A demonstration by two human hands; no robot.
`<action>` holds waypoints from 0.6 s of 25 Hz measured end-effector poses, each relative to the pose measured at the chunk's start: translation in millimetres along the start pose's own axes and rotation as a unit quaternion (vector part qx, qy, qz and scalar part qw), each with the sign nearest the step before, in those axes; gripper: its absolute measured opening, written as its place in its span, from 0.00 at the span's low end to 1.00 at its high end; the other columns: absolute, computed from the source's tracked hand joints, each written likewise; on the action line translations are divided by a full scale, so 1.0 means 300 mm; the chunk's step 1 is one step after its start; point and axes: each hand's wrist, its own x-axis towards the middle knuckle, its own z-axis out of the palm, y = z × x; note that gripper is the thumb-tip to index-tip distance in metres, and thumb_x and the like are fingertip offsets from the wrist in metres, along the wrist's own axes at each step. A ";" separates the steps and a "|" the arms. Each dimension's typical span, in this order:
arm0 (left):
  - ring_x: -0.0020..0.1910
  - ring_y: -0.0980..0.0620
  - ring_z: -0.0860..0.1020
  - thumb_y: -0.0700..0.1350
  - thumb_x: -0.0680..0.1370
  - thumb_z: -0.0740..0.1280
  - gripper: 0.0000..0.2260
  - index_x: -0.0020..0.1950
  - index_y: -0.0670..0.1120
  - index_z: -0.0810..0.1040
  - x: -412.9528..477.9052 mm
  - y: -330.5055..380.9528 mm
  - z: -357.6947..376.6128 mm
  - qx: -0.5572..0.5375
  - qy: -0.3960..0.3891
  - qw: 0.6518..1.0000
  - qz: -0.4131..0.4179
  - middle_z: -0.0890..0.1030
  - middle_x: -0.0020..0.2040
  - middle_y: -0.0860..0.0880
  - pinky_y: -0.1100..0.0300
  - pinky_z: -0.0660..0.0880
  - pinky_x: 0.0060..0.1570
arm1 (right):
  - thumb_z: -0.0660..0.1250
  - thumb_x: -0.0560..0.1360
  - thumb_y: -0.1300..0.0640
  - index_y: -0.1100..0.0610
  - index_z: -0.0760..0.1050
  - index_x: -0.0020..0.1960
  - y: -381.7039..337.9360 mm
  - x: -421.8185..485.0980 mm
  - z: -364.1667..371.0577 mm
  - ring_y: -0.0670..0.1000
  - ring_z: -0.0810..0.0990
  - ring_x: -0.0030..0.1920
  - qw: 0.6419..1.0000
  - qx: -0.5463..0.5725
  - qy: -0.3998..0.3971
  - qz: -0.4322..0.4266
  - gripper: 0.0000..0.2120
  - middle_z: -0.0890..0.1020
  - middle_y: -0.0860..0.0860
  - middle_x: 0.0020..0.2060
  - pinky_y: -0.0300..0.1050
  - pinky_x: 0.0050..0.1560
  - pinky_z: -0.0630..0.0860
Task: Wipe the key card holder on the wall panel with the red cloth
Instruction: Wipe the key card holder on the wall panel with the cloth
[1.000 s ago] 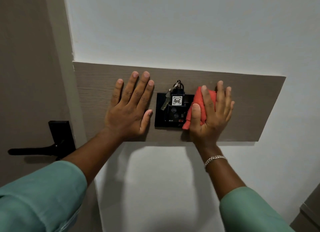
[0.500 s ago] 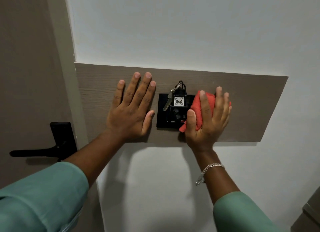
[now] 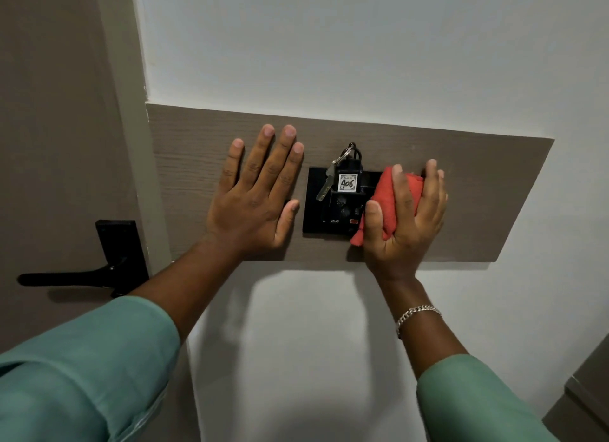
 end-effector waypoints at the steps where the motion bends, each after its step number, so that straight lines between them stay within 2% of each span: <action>1: 0.81 0.42 0.49 0.55 0.80 0.53 0.33 0.81 0.42 0.52 0.000 0.001 0.000 -0.001 0.001 1.000 0.002 0.50 0.82 0.45 0.41 0.46 0.79 | 0.55 0.81 0.40 0.49 0.69 0.74 -0.041 0.010 0.015 0.60 0.60 0.79 0.998 0.005 0.020 0.060 0.25 0.65 0.61 0.77 0.66 0.76 0.61; 2: 0.81 0.42 0.49 0.55 0.80 0.53 0.32 0.81 0.42 0.53 0.000 0.003 0.000 -0.001 0.000 1.000 0.004 0.49 0.82 0.45 0.41 0.46 0.79 | 0.55 0.81 0.39 0.48 0.69 0.74 -0.073 0.017 0.027 0.59 0.60 0.79 0.995 0.007 0.032 0.089 0.24 0.64 0.60 0.77 0.65 0.77 0.61; 3: 0.81 0.42 0.49 0.55 0.80 0.53 0.32 0.81 0.42 0.53 0.002 0.003 0.000 -0.002 -0.002 1.000 0.003 0.49 0.82 0.45 0.41 0.47 0.79 | 0.55 0.81 0.40 0.47 0.68 0.74 -0.084 0.018 0.029 0.59 0.60 0.79 0.997 0.004 0.029 0.075 0.24 0.65 0.59 0.77 0.64 0.78 0.59; 6: 0.81 0.42 0.50 0.55 0.80 0.53 0.33 0.81 0.42 0.53 0.003 0.003 -0.003 -0.004 0.000 1.000 0.000 0.49 0.82 0.45 0.41 0.47 0.78 | 0.56 0.81 0.42 0.51 0.68 0.73 0.025 -0.005 -0.014 0.64 0.62 0.77 0.994 -0.018 -0.028 -0.107 0.24 0.67 0.64 0.75 0.68 0.77 0.59; 7: 0.81 0.42 0.50 0.55 0.80 0.53 0.33 0.81 0.42 0.53 0.003 0.004 -0.004 -0.001 0.002 1.000 -0.001 0.49 0.82 0.45 0.41 0.47 0.78 | 0.56 0.81 0.42 0.51 0.68 0.73 0.055 0.000 -0.029 0.65 0.63 0.77 0.990 -0.016 -0.040 -0.132 0.24 0.67 0.65 0.74 0.69 0.76 0.60; 8: 0.81 0.42 0.50 0.55 0.80 0.53 0.33 0.81 0.42 0.53 0.003 0.004 -0.003 0.000 0.002 1.000 -0.001 0.50 0.82 0.44 0.41 0.47 0.78 | 0.56 0.81 0.42 0.51 0.68 0.73 0.062 0.006 -0.027 0.64 0.63 0.77 0.992 -0.011 -0.041 -0.119 0.23 0.67 0.64 0.74 0.69 0.76 0.60; 11: 0.81 0.42 0.49 0.55 0.80 0.53 0.33 0.81 0.42 0.53 0.003 0.002 0.002 0.005 0.000 1.000 0.001 0.52 0.82 0.44 0.41 0.47 0.79 | 0.55 0.82 0.42 0.47 0.67 0.74 -0.028 0.028 0.010 0.59 0.61 0.79 1.000 0.001 -0.002 0.012 0.23 0.66 0.60 0.77 0.65 0.78 0.58; 12: 0.81 0.42 0.49 0.55 0.80 0.54 0.33 0.81 0.42 0.53 0.004 0.002 0.002 0.004 0.000 1.000 0.001 0.52 0.82 0.44 0.41 0.47 0.79 | 0.56 0.82 0.42 0.47 0.67 0.75 -0.039 0.025 0.014 0.59 0.60 0.79 1.000 -0.003 -0.002 0.006 0.23 0.65 0.60 0.77 0.64 0.79 0.57; 15: 0.81 0.42 0.49 0.55 0.80 0.54 0.33 0.81 0.42 0.53 0.003 0.002 0.004 0.002 0.003 1.000 0.001 0.49 0.82 0.45 0.41 0.46 0.79 | 0.59 0.80 0.44 0.51 0.68 0.73 0.046 -0.009 -0.022 0.63 0.63 0.77 0.991 -0.006 -0.047 -0.123 0.23 0.66 0.63 0.75 0.67 0.77 0.60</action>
